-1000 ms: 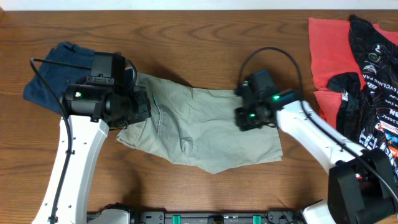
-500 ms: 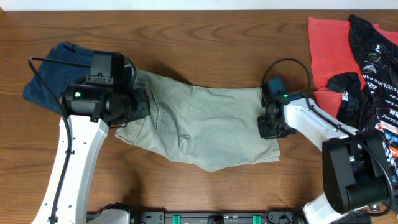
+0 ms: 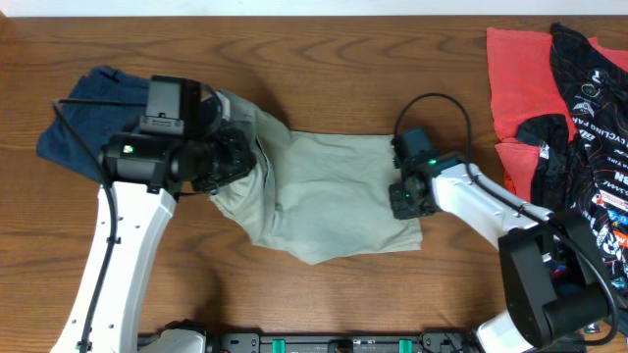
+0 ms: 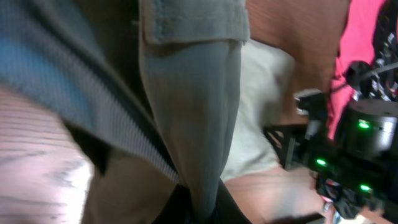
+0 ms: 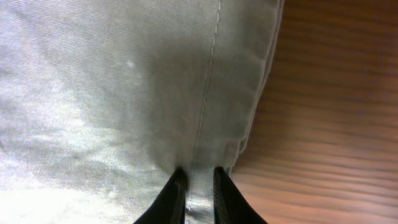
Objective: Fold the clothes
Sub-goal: 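Press and square the folded shorts with both grippers from both sides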
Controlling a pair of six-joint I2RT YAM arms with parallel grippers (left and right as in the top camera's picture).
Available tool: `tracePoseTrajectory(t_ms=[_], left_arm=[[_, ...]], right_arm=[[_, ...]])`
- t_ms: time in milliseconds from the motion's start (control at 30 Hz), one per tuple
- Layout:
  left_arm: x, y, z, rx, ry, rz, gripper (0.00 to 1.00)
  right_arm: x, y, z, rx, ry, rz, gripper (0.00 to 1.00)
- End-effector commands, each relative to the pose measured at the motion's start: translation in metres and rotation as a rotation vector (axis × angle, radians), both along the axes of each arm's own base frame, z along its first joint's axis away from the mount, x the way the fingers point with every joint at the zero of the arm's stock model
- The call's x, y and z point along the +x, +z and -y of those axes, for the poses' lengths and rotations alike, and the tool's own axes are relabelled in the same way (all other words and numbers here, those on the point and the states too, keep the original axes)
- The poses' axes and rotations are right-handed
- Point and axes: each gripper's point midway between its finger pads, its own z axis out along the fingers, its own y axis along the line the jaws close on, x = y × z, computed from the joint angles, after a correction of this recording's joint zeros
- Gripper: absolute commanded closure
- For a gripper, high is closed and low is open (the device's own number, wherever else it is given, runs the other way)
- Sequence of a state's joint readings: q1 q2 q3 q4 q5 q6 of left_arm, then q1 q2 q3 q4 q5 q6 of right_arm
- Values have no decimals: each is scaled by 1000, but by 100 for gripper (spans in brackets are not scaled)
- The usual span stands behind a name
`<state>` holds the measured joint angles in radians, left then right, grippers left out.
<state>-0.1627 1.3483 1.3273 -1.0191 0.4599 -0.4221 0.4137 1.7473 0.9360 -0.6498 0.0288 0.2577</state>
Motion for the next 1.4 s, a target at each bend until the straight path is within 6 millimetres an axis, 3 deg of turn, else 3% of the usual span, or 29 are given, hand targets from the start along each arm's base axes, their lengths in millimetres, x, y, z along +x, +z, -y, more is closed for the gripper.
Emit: tracePoseTrajectory(t_ms=[0, 300, 700, 967, 1000, 1067, 1133, 1200, 1267, 1300, 1367], left_arm=[[-5, 12, 23, -66, -29, -4, 94], [-13, 8, 70, -99, -107, -24, 94], [-17, -44, 130, -72, -191, -160, 94], [-20, -57, 150, -76, -197, -193, 93], [-19, -56, 152, -78, -199, -189, 93], [-19, -56, 152, -82, -192, -191, 89], [-19, -56, 152, -82, -189, -192, 74], [-19, -56, 152, -82, -190, -192, 71], [-18, -56, 151, -82, -187, -191, 62], [-17, -55, 149, -84, -186, -189, 62], [-14, -53, 146, -94, -185, -185, 61]], right_arm=[[-53, -35, -32, 113, 13, -210, 86], [-58, -35, -41, 110, 40, -211, 86], [-58, -35, -41, 111, 40, -211, 85], [-58, -35, -41, 110, 40, -211, 83], [-58, -35, -41, 110, 40, -211, 81], [-58, -35, -41, 110, 40, -211, 66], [-58, -35, -41, 110, 41, -211, 48], [-58, -35, -38, 99, 44, -212, 39], [-55, -34, -28, 63, 27, -208, 32], [-54, -33, -22, 41, 14, -210, 26], [-49, -27, -10, 2, -23, -220, 21]])
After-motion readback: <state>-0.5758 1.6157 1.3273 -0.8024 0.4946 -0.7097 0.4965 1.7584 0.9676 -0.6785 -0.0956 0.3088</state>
